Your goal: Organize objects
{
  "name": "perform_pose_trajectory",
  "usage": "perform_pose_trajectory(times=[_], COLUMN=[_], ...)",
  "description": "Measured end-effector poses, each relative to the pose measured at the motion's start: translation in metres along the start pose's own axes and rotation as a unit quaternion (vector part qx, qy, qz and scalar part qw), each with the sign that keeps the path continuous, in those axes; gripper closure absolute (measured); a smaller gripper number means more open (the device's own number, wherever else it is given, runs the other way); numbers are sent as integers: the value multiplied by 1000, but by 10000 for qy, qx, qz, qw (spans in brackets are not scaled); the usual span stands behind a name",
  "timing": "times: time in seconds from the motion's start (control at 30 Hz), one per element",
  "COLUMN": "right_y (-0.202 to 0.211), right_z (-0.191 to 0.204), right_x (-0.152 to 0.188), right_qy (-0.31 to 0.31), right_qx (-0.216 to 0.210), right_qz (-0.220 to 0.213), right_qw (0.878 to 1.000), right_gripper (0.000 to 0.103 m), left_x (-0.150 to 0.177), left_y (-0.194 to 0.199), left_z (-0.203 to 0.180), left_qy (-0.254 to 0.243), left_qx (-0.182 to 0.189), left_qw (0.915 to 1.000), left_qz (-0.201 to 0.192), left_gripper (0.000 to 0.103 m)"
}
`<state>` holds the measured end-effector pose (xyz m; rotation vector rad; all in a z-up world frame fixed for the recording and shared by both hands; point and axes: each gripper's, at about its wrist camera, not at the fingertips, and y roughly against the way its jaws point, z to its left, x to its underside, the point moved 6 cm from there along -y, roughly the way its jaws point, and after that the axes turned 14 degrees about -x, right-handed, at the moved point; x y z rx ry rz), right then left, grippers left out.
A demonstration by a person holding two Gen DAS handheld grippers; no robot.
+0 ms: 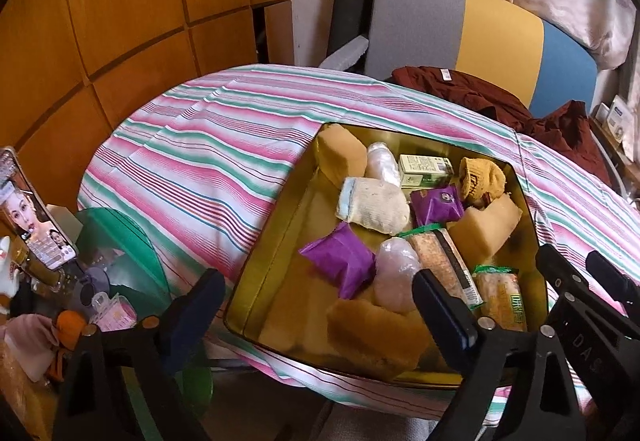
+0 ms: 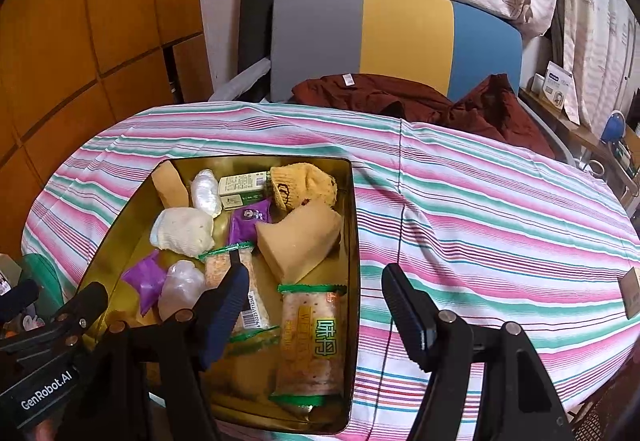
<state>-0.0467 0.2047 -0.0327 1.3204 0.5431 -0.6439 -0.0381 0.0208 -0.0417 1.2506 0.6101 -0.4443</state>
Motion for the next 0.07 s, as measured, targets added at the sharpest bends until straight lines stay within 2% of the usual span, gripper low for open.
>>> perform_pose_trajectory(times=[0.07], right_y=[0], right_z=[0], right_x=[0], right_qy=[-14], right_qx=[1], right_qz=[-1], right_qw=[10000], right_gripper=[33], left_x=[-1], left_y=[1], left_z=[0], left_qy=[-34], left_qx=[-73], left_qw=[9999], left_qz=[-62], left_gripper=[9])
